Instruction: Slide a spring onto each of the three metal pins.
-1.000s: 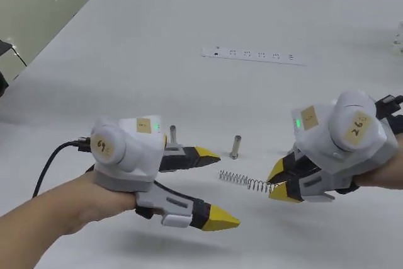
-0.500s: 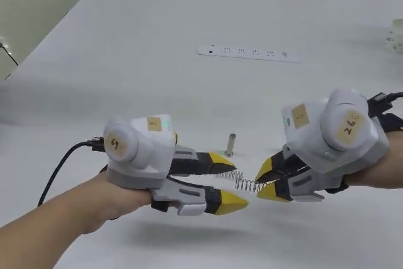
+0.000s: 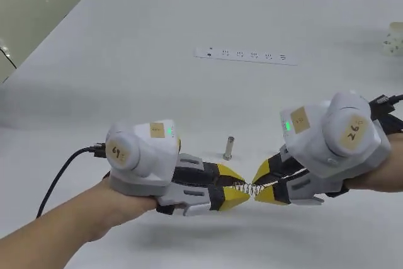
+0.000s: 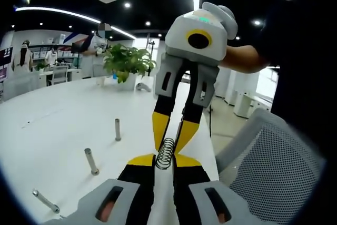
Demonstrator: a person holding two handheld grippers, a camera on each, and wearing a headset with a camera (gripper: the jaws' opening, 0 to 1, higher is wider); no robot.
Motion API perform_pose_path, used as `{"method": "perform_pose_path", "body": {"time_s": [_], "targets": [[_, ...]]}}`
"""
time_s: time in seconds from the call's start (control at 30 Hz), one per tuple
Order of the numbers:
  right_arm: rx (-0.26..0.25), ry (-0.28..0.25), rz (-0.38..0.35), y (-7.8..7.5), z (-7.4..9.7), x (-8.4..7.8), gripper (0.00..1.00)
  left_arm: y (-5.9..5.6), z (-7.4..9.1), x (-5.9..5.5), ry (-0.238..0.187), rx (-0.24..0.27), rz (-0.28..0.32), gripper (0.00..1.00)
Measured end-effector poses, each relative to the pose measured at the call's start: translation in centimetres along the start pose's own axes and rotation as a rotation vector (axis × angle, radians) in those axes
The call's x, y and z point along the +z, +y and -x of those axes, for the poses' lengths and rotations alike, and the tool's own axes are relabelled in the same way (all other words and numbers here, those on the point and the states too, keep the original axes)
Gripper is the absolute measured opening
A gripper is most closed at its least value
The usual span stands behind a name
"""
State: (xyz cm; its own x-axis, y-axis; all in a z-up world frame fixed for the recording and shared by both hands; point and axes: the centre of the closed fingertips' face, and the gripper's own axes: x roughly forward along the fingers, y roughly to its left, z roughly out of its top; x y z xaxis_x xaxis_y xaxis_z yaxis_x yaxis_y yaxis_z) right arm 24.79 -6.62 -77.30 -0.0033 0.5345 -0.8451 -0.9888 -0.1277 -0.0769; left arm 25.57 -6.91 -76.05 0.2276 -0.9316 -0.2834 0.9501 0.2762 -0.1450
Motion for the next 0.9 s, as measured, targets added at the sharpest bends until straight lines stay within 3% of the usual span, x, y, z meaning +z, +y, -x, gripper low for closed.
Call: {"method": "perform_pose_path", "body": {"time_s": [0.5, 0.63, 0.9], "targets": [[0.003, -0.035, -0.001, 0.4, 0.3, -0.2, 0.09, -0.6, 0.0, 0.3, 0.017, -0.051, -0.011, 0.02], [0.001, -0.069, -0.057, 0.4, 0.7, -0.7, 0.15, -0.5, 0.3, 0.4, 0.015, -0.049, -0.005, 0.02], [0.005, -0.106, -0.079, 0.7, 0.5, -1.0, 0.12, -0.8, 0.3, 0.4, 0.014, -0.059, -0.004, 0.02]]}}
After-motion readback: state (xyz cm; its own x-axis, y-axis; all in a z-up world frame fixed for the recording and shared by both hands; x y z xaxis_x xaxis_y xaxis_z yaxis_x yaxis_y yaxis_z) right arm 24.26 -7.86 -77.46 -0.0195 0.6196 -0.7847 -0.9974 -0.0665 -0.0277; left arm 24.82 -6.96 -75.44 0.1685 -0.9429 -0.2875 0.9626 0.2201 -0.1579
